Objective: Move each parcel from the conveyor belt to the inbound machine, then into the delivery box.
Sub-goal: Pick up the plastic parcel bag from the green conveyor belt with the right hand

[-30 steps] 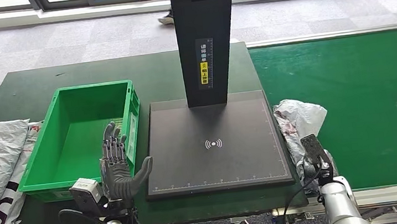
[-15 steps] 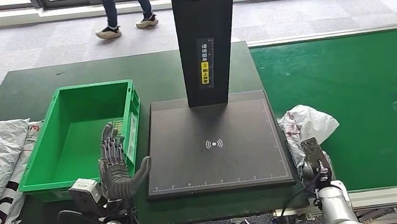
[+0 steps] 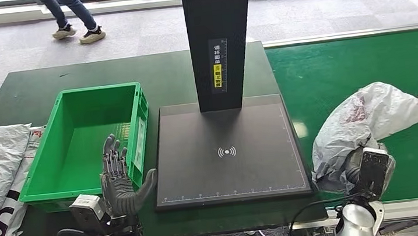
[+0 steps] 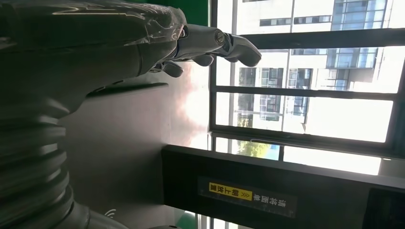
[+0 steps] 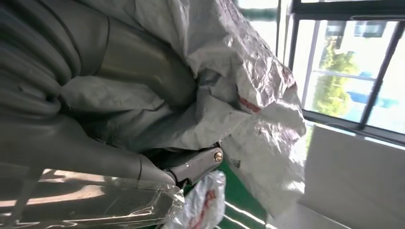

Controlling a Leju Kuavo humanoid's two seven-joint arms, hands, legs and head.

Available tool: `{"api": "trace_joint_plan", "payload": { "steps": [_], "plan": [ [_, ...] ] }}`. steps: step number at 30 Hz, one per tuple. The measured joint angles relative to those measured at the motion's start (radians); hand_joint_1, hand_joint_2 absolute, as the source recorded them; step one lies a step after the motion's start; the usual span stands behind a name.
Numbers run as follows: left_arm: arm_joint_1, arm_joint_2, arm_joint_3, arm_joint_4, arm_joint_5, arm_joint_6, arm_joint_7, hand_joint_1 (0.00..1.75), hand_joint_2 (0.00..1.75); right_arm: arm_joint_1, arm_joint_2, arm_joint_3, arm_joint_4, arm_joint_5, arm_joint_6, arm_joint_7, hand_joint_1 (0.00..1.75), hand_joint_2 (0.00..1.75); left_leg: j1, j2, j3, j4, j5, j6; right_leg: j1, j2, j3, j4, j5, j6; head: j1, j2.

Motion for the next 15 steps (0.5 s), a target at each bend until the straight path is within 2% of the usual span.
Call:
{"api": "trace_joint_plan", "payload": {
  "steps": [6,15],
  "plan": [
    [0.000,0.000,0.000,0.000,0.000,0.000,0.000,0.00,1.75,0.004,0.002,0.031,-0.075,-0.002,0.000,0.001,1.75,1.75,0.000,0.000,0.000,0.000,0.000,0.001,0.000,0.000,0.001,0.000,0.001,0.001,0.000,0.000],
    [0.000,0.000,0.000,0.000,0.000,0.000,0.000,0.00,1.75,0.005,0.002,0.042,-0.103,-0.003,-0.005,0.002,1.75,1.75,0.000,0.000,0.000,0.000,0.000,0.000,0.000,0.000,0.000,0.000,0.000,0.001,0.000,0.000]
  ]
}}
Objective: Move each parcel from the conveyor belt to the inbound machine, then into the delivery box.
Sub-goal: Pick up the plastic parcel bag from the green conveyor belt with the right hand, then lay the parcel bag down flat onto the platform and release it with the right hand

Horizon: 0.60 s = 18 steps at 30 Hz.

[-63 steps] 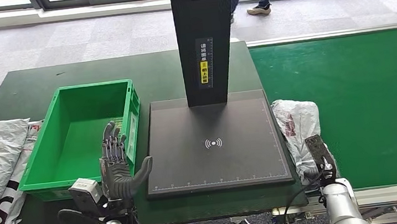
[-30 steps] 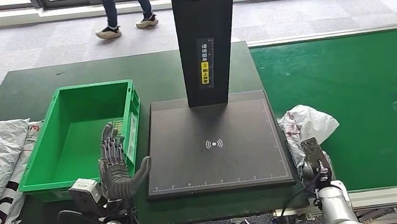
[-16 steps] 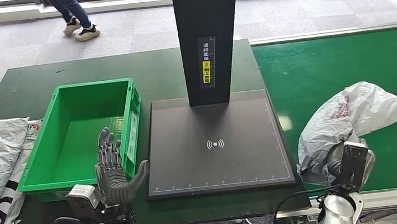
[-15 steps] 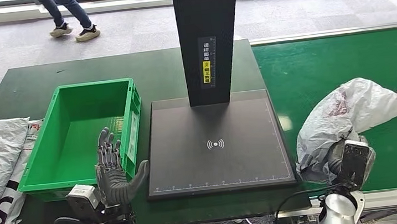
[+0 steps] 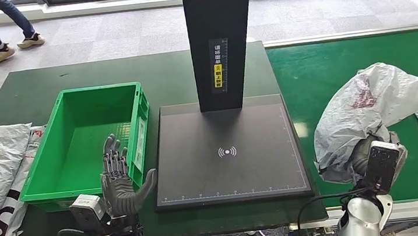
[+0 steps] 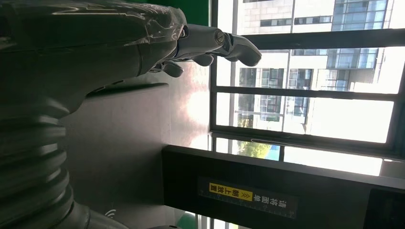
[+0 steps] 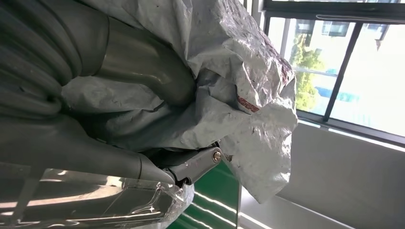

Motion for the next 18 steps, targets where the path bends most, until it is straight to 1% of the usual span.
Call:
{"api": "trace_joint_plan", "payload": {
  "steps": [5,8,11,12,13,15,16,17,18],
  "plan": [
    [-0.001,0.000,0.000,0.000,0.000,0.000,0.000,0.00,1.75,0.002,0.000,0.034,-0.018,0.025,-0.065,0.003,1.75,1.75,0.000,0.000,0.000,0.000,0.000,0.000,0.000,0.000,0.000,0.000,0.000,0.000,0.000,0.000],
    [-0.002,0.000,0.000,0.000,-0.002,-0.004,0.000,0.00,1.75,0.010,0.000,0.081,-0.049,0.051,-0.101,0.018,1.75,1.75,0.000,0.000,0.000,0.000,0.000,0.000,0.000,0.000,-0.001,0.000,0.000,0.000,0.000,0.000],
    [-0.004,0.000,0.000,0.001,-0.003,-0.005,0.000,0.00,1.75,0.025,0.000,0.139,-0.089,0.064,-0.110,0.024,1.75,1.75,0.000,0.000,0.000,0.000,0.000,0.000,0.000,0.000,-0.001,0.000,0.000,0.000,0.000,0.000],
    [-0.006,0.000,0.000,0.002,-0.003,-0.006,0.000,0.00,1.75,0.031,0.000,0.161,-0.101,0.072,-0.101,0.030,1.75,1.75,0.000,0.000,0.000,0.000,0.000,0.000,0.000,0.000,0.000,0.000,0.000,0.000,0.000,0.000],
    [-0.007,0.000,0.000,0.002,-0.003,-0.008,0.000,0.00,1.75,0.035,-0.001,0.188,-0.110,0.089,-0.072,0.048,1.75,1.75,0.000,0.001,-0.001,0.000,0.000,0.000,0.000,0.001,0.000,0.000,0.000,0.000,0.000,0.000],
    [-0.011,0.000,0.000,0.004,-0.003,-0.013,0.000,0.00,1.75,0.032,-0.003,0.257,-0.093,0.140,0.021,0.094,1.75,1.75,0.001,0.003,-0.005,-0.001,-0.001,-0.002,0.001,0.003,0.000,0.001,0.000,-0.001,0.000,0.000],
    [-0.016,0.000,0.000,0.006,-0.003,-0.015,0.000,0.00,1.75,0.023,-0.004,0.302,-0.062,0.163,0.062,0.110,1.75,1.75,0.001,0.004,-0.005,-0.001,-0.002,-0.003,0.001,0.004,0.000,0.001,-0.001,-0.001,0.000,0.000],
    [-0.022,-0.001,0.000,0.009,-0.003,-0.016,0.000,0.00,1.75,0.012,-0.004,0.352,-0.010,0.173,0.075,0.111,1.75,1.75,0.001,0.005,-0.004,-0.001,-0.002,-0.003,0.001,0.005,0.000,0.001,-0.001,-0.002,0.000,0.000],
    [-0.028,-0.001,0.000,0.012,-0.003,-0.016,0.000,0.00,1.75,0.000,-0.003,0.403,0.051,0.174,0.068,0.104,1.75,1.75,0.001,0.005,-0.002,-0.001,-0.001,-0.002,0.001,0.004,-0.001,0.001,-0.001,-0.002,0.000,0.000]
  ]
}}
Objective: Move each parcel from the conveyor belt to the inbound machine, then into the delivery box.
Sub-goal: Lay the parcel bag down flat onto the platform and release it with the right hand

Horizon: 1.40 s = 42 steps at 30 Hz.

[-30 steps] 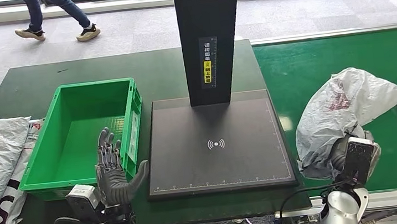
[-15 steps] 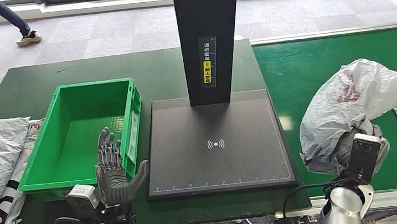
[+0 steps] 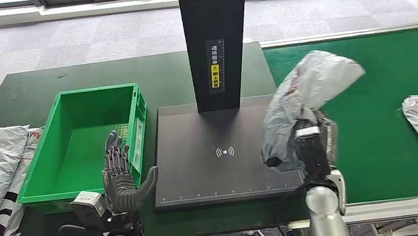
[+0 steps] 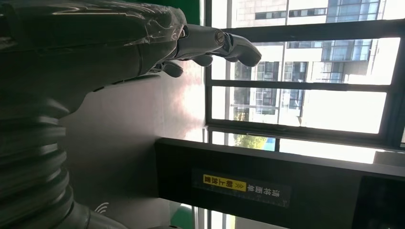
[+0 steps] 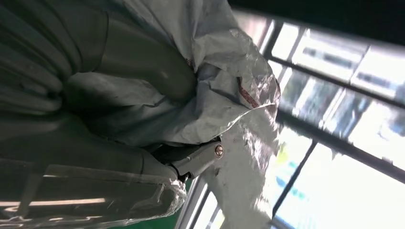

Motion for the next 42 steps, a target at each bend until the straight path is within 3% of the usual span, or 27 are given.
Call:
{"api": "trace_joint_plan", "payload": {
  "steps": [4,9,20,27,42],
  "plan": [
    [-0.009,-0.002,0.000,0.010,0.000,0.004,0.000,0.00,1.75,-0.031,0.002,0.132,0.185,-0.030,-0.061,-0.021,1.75,1.75,0.000,-0.010,0.000,0.000,0.005,0.000,0.000,-0.009,-0.001,0.001,0.000,0.000,0.000,0.000],
    [-0.007,-0.002,0.000,0.013,0.000,0.024,0.000,0.00,1.75,-0.049,0.003,0.194,0.292,-0.041,-0.053,-0.027,1.75,1.75,0.000,-0.011,-0.002,0.000,0.005,0.000,0.000,-0.009,-0.001,0.001,0.000,0.000,0.000,0.000],
    [-0.001,-0.002,0.000,0.013,0.002,0.034,0.000,0.00,1.75,-0.064,0.005,0.215,0.392,-0.054,-0.033,-0.028,1.75,1.75,0.000,-0.011,-0.002,0.000,0.004,-0.001,0.000,-0.009,-0.001,0.001,0.000,0.000,0.000,0.000],
    [-0.001,-0.002,0.000,0.014,0.003,0.035,0.000,0.00,1.75,-0.073,0.006,0.215,0.446,-0.133,0.113,-0.090,1.75,1.75,0.000,-0.011,-0.002,0.000,0.004,-0.001,0.000,-0.009,-0.002,0.001,0.000,0.000,0.000,0.000],
    [-0.001,-0.002,0.000,0.016,0.003,0.035,0.000,0.00,1.75,-0.080,0.008,0.215,0.481,-0.141,0.123,-0.097,1.75,1.75,0.000,-0.011,-0.002,0.000,0.004,-0.001,0.000,-0.009,-0.002,0.001,0.000,0.000,0.000,0.000]
  ]
}}
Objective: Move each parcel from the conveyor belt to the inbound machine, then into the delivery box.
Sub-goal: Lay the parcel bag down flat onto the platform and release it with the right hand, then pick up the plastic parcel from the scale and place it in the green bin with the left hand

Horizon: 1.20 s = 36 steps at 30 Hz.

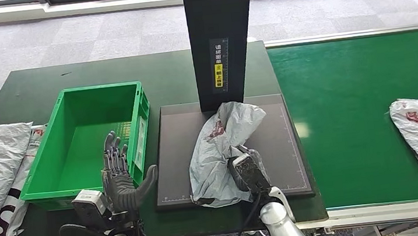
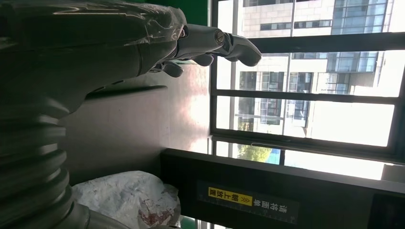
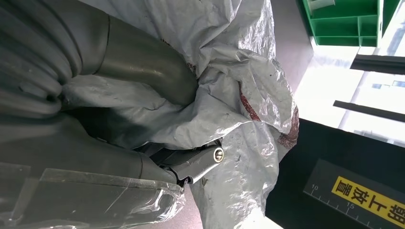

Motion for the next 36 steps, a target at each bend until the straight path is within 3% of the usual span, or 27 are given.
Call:
{"api": "trace_joint_plan", "payload": {
  "steps": [2,6,13,17,20,24,29,36],
  "plan": [
    [0.000,0.000,0.000,0.000,0.000,0.000,0.000,0.00,1.75,0.000,0.000,0.000,0.001,0.000,0.000,0.000,1.75,1.75,0.000,0.000,0.000,0.000,0.000,0.000,0.000,0.000,0.000,0.000,0.000,0.000,0.000,0.000],
    [0.000,0.000,0.000,0.001,0.000,0.000,0.000,0.00,1.75,-0.001,0.000,0.000,0.004,-0.007,0.015,-0.003,0.00,1.75,0.000,0.000,0.000,0.000,0.000,0.000,0.000,0.000,0.000,0.000,0.000,0.000,0.000,0.000],
    [0.000,0.000,0.000,0.003,0.000,0.011,0.000,0.00,1.75,-0.002,0.000,0.000,0.010,-0.063,0.083,-0.010,0.00,1.75,0.000,0.000,0.000,0.000,0.000,0.000,0.000,0.000,0.000,0.000,0.000,0.000,0.000,0.000],
    [0.000,0.000,0.000,0.003,-0.001,0.026,0.000,0.00,1.75,-0.007,-0.001,0.000,0.017,-0.062,0.041,-0.009,0.00,0.00,0.000,0.000,0.000,0.000,0.000,0.000,0.000,0.000,0.000,0.000,0.000,0.000,0.000,0.000],
    [0.000,0.001,0.000,0.003,-0.002,0.035,0.000,0.00,1.75,-0.008,-0.002,-0.003,0.014,-0.048,-0.099,-0.010,0.00,0.00,0.000,0.000,0.000,0.000,0.000,0.000,0.000,0.000,-0.001,0.000,0.000,0.000,0.000,0.000],
    [-0.003,0.002,-0.003,0.012,-0.006,0.029,0.000,0.00,1.75,0.021,-0.006,-0.037,-0.093,-0.066,-0.403,0.005,0.00,0.00,-0.001,0.000,0.000,0.000,0.000,0.001,-0.001,0.000,-0.001,0.000,0.000,0.000,0.000,0.000],
    [-0.023,0.002,-0.005,0.033,-0.010,0.026,0.000,0.00,1.75,0.085,-0.021,-0.078,-0.251,-0.054,-0.381,0.056,0.00,0.00,-0.001,0.005,0.000,0.000,-0.001,0.001,-0.001,0.004,-0.003,0.000,0.000,0.000,0.000,0.000],
    [-0.033,0.004,-0.005,0.048,-0.011,0.026,0.000,0.00,1.75,0.107,-0.026,-0.098,-0.297,-0.028,-0.378,0.062,0.00,0.00,-0.001,0.005,0.000,0.000,-0.001,0.000,0.000,0.005,-0.003,0.000,0.000,0.000,0.000,0.000]
  ]
}}
